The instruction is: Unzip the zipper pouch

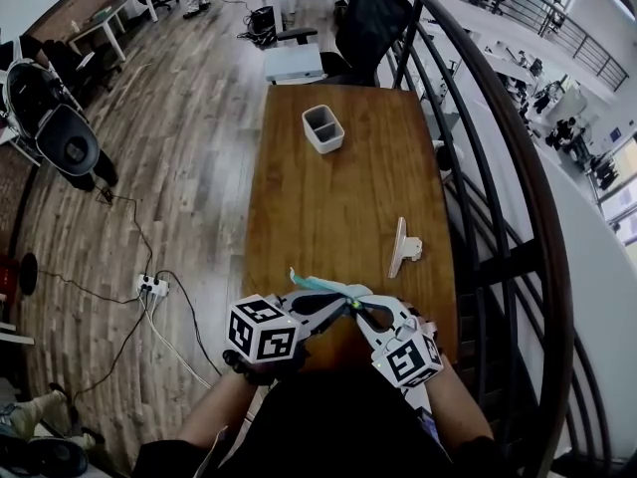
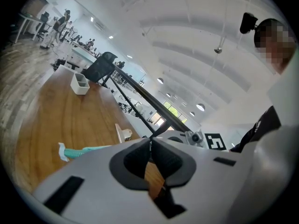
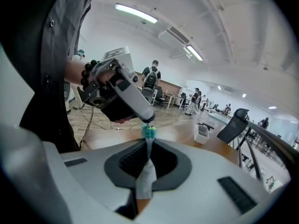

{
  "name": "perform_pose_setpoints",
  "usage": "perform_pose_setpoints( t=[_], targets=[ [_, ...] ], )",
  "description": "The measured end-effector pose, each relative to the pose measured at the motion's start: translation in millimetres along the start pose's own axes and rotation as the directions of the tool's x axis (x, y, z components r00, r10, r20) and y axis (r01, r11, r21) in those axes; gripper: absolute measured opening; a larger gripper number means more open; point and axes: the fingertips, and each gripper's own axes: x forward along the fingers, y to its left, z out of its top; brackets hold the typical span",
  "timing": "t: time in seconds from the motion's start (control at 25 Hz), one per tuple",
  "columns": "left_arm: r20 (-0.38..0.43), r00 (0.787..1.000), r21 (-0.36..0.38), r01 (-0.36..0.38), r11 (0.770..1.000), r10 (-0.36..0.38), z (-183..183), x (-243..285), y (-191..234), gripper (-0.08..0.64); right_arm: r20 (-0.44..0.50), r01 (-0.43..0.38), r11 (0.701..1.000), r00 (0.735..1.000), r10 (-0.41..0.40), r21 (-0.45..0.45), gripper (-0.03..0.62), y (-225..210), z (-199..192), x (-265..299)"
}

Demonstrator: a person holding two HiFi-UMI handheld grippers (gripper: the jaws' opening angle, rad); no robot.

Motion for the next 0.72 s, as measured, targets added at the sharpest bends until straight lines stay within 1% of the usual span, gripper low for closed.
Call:
perform_pose_setpoints(
  t=[0.24,0.36,0.52,0.6,0.68,0.72],
  targets=[
    [0.015,1.0,-0.05,0.003,0.999,-0.003,-2,-5,4,0.021,0.029,-0.021,0.999,0.999,0.021,0.027,0.006,7,5,-5],
    [0.017,1.0,-0.023,-0.012,1.0,0.012,-1,-5,3,0.021,0.032,-0.028,0.999,0.999,0.027,0.038,0.006,9,7,-7],
    [0.018,1.0,-0.029,-0.013,0.999,0.014,0,-5,4,0.021,0.028,-0.022,0.998,0.999,0.021,0.053,0.006,9,7,-7],
    [0.019,1.0,-0.016,-0.009,1.0,0.009,1,-5,0,0.02,0.024,-0.024,0.998,0.999,0.022,0.06,0.008,10,6,-7],
    [0.018,1.0,0.013,-0.005,1.0,0.005,4,-5,-5,0.015,0.025,-0.029,0.997,0.999,0.028,0.074,0.025,10,5,-7],
    [0.016,1.0,0.026,-0.006,1.0,0.006,4,-4,-8,0.014,0.028,-0.034,0.996,0.999,0.031,0.083,0.045,11,5,-8]
  ],
)
